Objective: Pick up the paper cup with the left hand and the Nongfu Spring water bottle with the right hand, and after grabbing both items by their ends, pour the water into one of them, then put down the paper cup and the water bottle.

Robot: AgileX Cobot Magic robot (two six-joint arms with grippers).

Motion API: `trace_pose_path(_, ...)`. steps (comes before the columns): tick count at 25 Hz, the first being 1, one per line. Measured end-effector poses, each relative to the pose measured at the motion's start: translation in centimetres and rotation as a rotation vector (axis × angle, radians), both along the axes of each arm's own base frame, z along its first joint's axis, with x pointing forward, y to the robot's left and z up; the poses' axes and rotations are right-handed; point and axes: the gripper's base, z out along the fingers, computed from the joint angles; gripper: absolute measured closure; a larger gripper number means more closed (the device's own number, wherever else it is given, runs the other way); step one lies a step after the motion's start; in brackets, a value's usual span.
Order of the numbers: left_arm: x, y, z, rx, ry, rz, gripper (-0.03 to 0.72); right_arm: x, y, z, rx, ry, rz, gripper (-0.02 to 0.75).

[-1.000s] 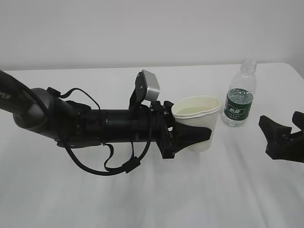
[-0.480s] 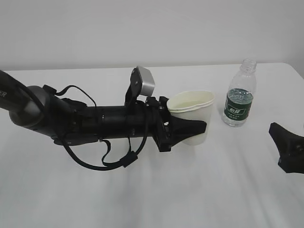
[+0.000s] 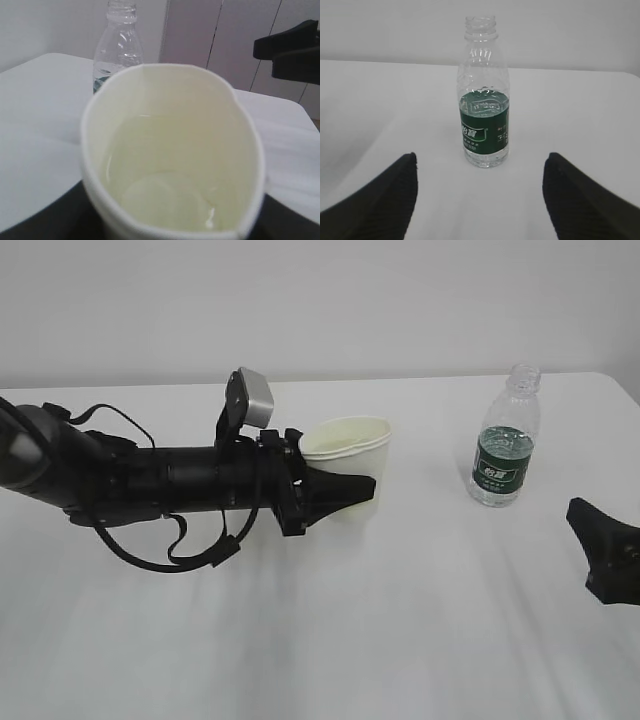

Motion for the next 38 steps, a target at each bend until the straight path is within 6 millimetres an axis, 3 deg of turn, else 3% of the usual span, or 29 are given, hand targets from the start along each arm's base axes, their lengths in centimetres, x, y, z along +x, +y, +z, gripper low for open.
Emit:
trace_pose_path(13,0.1,0.6,-0.2,0.016,-0.026,0.002,0.276,0.0,0.0,0.0,-0.002,0.0,0.0,0.146)
trace_pose_path(29,-1.4,4.8,-3.3,0.063,0.027,0.208,0.276,0.0,0.0,0.0,-0.004,-0.001,0.001,0.146)
trace_pose_path(38,-1.1,5.6,-3.4,0.064,0.006,0.287,0.276,0.0,0.0,0.0,-0.004,-0.001,0.001,0.147)
